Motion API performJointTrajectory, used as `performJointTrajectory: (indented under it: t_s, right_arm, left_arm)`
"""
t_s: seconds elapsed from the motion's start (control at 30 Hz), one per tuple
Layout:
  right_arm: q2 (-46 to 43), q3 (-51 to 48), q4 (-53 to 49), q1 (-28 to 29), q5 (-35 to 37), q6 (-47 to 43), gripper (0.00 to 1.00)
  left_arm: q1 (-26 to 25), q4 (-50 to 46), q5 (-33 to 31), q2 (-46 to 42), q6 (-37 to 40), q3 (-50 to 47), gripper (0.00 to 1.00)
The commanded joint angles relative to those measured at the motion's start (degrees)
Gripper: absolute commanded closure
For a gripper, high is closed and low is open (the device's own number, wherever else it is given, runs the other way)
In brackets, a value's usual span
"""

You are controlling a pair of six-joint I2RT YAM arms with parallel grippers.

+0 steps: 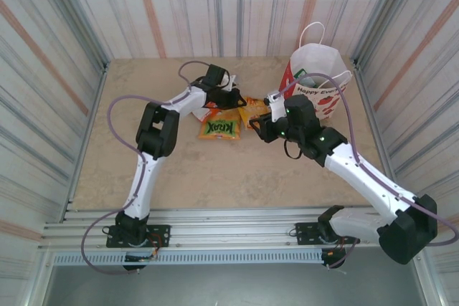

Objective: Place the snacks into the paper bag

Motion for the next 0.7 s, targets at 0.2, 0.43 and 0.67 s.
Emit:
performJointTrajectory:
  t_s: [0.2,0.43,0.67]
  right_arm:
    - [-7.06,-4.82,3.70,-0.53,3.06,0.96,0.53]
    - [-10.32,-7.64,6.45,-1.94,1.28,2.98,0.50]
    - [-11.89,-8.29,7.24,-5.77,-4.47,4.33,0.45]
  left_arm:
    - [-0.68,3.88,1.16,-11.10,4.38,-4.95,1.00]
    - [-2.15,4.52,2.27,-24.03,11.42,-12.55,1.00]
    - [-3.39,5.89,2.94,-38.98,18.63,-23.80,1.00]
